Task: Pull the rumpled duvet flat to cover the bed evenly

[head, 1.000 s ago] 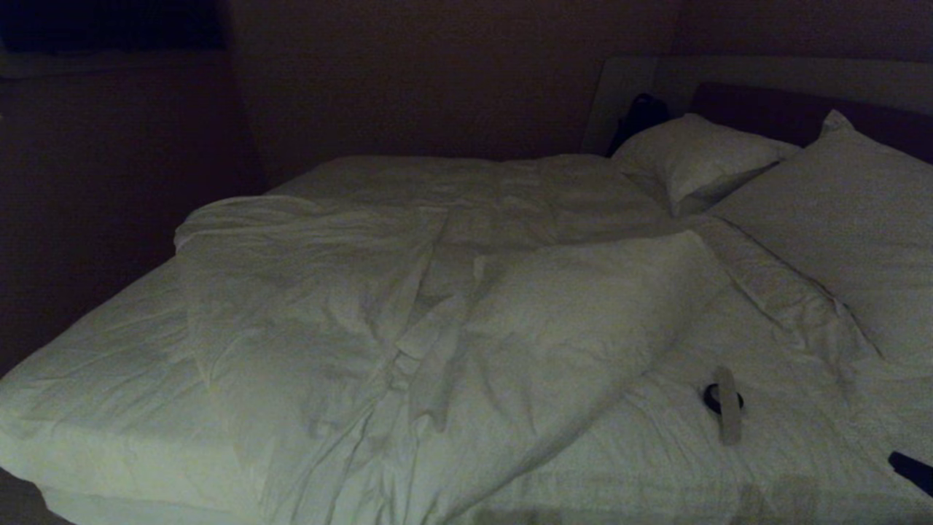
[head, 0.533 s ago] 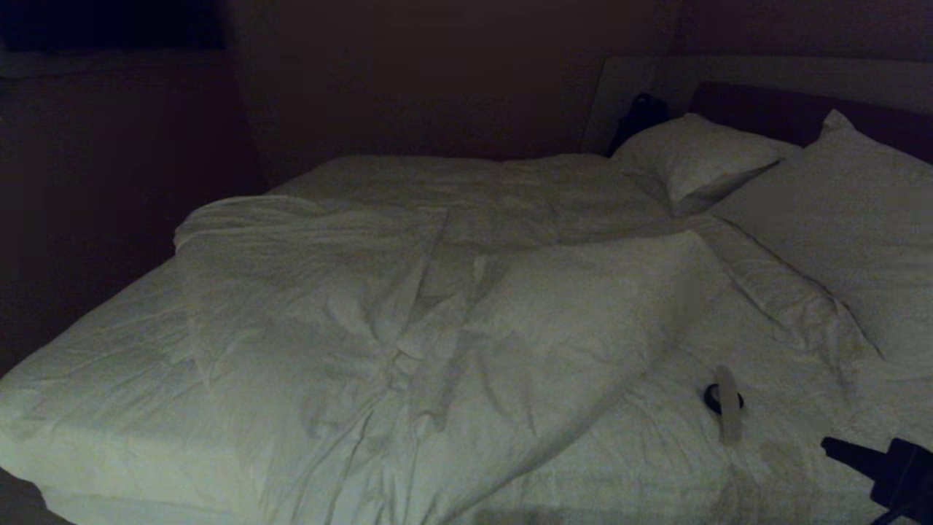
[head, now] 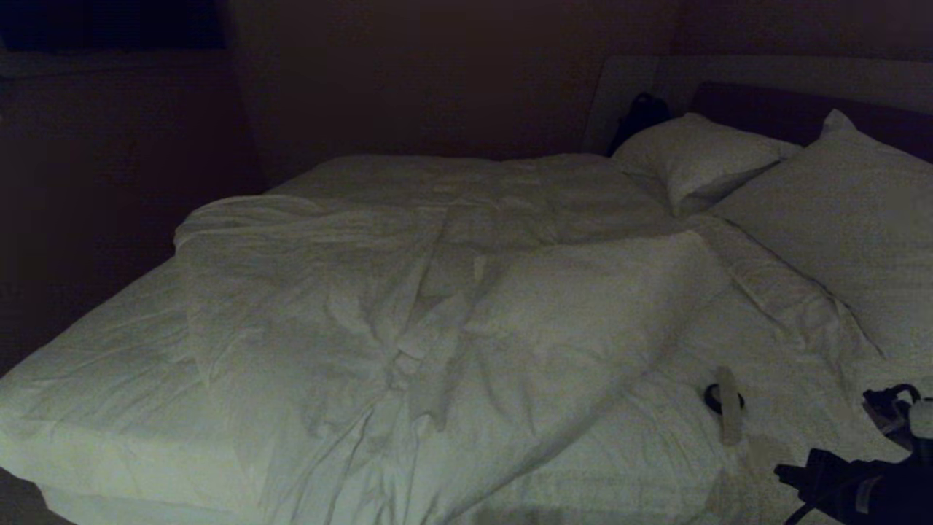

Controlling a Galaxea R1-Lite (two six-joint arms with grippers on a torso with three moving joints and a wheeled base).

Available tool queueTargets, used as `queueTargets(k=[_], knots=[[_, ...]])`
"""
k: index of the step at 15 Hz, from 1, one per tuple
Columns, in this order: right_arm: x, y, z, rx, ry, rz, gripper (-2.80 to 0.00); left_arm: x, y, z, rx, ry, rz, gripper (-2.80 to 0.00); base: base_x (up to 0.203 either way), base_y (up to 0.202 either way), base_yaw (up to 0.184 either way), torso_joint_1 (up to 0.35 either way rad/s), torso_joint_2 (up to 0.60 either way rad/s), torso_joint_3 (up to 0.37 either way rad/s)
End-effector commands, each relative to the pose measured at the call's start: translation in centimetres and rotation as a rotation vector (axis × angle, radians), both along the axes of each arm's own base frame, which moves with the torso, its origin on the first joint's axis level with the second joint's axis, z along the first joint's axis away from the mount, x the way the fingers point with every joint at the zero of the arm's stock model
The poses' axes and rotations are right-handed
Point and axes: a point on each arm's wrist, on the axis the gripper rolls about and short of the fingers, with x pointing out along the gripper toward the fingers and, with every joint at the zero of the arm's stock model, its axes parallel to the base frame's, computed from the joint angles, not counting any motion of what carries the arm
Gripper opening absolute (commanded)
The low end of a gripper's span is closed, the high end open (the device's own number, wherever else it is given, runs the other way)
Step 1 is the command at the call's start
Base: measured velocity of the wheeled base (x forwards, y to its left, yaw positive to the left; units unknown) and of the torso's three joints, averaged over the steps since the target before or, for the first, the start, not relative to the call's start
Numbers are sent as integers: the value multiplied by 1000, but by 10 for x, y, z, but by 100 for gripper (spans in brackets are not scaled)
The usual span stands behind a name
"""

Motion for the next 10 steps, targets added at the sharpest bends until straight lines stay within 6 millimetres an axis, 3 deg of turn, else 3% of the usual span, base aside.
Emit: queueTargets(k=[1, 10], knots=[[22, -2, -7, -9, -102, -20, -280, 0, 0, 0, 4, 0, 1, -280, 0, 0, 0, 0, 0, 0], [39, -10, -13, -71, -76, -104, -280, 0, 0, 0, -4, 1, -1, -280, 0, 0, 0, 0, 0, 0]])
